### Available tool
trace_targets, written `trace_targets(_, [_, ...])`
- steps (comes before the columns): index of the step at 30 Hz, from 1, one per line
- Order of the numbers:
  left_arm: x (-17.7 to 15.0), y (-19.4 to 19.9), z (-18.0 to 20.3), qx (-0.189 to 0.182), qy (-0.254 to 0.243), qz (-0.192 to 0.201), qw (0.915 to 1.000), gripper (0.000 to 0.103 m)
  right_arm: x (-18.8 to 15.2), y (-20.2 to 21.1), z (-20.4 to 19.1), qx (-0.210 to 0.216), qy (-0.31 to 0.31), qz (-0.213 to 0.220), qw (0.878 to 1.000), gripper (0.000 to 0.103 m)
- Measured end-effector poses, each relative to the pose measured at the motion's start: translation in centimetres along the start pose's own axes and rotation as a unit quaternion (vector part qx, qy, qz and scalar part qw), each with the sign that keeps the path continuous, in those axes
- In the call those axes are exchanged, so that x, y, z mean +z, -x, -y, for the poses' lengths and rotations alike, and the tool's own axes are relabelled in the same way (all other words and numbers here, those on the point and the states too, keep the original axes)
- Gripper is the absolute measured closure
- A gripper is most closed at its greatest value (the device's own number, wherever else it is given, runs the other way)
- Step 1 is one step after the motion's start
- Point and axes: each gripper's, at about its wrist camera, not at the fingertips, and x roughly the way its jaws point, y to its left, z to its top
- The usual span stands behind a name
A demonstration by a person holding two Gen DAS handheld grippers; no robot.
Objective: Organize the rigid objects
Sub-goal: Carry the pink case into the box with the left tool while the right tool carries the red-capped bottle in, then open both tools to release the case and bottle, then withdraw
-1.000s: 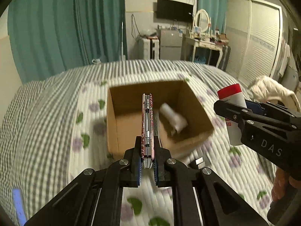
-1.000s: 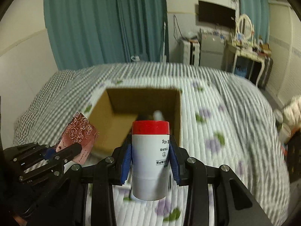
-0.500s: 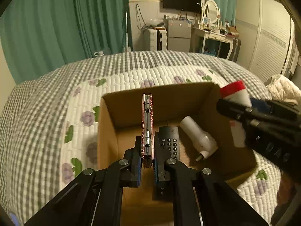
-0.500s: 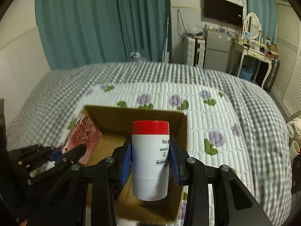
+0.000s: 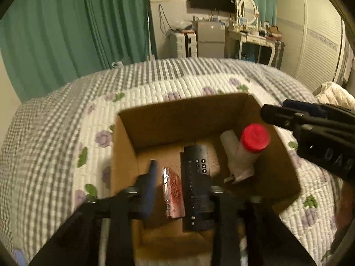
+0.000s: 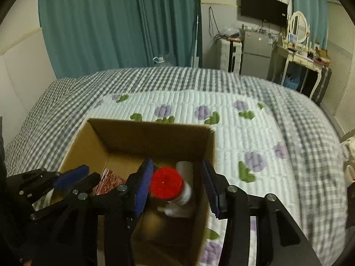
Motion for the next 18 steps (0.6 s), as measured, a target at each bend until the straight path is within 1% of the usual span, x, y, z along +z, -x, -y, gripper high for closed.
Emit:
trace_targets(2, [0.0, 2.7, -0.1, -0.003, 0.01, 0.022, 0.9997, 0.024, 0.3, 2.2, 0.0, -0.007, 0.005, 0.008, 1.0, 0.055])
trace_targets(3, [0.0, 4.0, -0.1, -0.007, 0.017, 0.032, 0.9993, 0.02, 0.5, 3.7, 0.1, -0.01, 0.008, 0.012, 1.0, 0.047])
trace_targets(4, [0.0, 5.1, -0.2, -0.012, 0.024, 0.039, 0.9989, 0.019, 0.6, 4.9, 0.1, -0.013, 0.008, 0.016, 1.0, 0.034])
trace_targets(6, [0.0, 7.4, -0.3, -0.018, 0.033, 0.044, 0.9983, 0.01, 0.7, 7.8, 0.2, -0.023, 0.004, 0.03, 0.999, 0.018])
trace_targets(8, [-0.3, 9.2, -0.3, -0.01, 0.034, 0.053, 0.9979, 0.008, 0.4, 10.4, 0.4, -0.031, -0.004, 0.044, 0.999, 0.017])
trace_targets(9, [-0.4, 10.4, -0.3, -0.008, 0.034, 0.058, 0.9977, 0.008, 0.0, 12.0, 0.6, -0.032, -0.01, 0.046, 0.998, 0.017])
trace_targets(10, [-0.6, 11.1, -0.3, -0.009, 0.034, 0.061, 0.9975, 0.007, -0.2, 12.7, 0.6, -0.033, -0.013, 0.045, 0.998, 0.016])
trace_targets(11, [-0.8, 11.9, -0.4, -0.01, 0.034, 0.064, 0.9973, 0.005, -0.6, 13.7, 0.7, -0.034, -0.016, 0.045, 0.998, 0.014])
trace_targets(12, [-1.2, 12.8, -0.3, -0.007, 0.035, 0.069, 0.997, 0.001, -1.2, 14.9, 0.7, -0.037, -0.018, 0.046, 0.998, 0.011])
trace_targets(15, [-2.2, 14.4, -0.3, -0.008, 0.04, 0.079, 0.996, 0.0, -2.8, 17.2, 0.7, -0.046, -0.017, 0.056, 0.997, 0.007])
trace_targets(18, [-3.4, 14.6, 0.0, -0.009, 0.039, 0.078, 0.9962, 0.0, -4.6, 18.3, 0.9, -0.05, -0.03, 0.061, 0.996, 0.0])
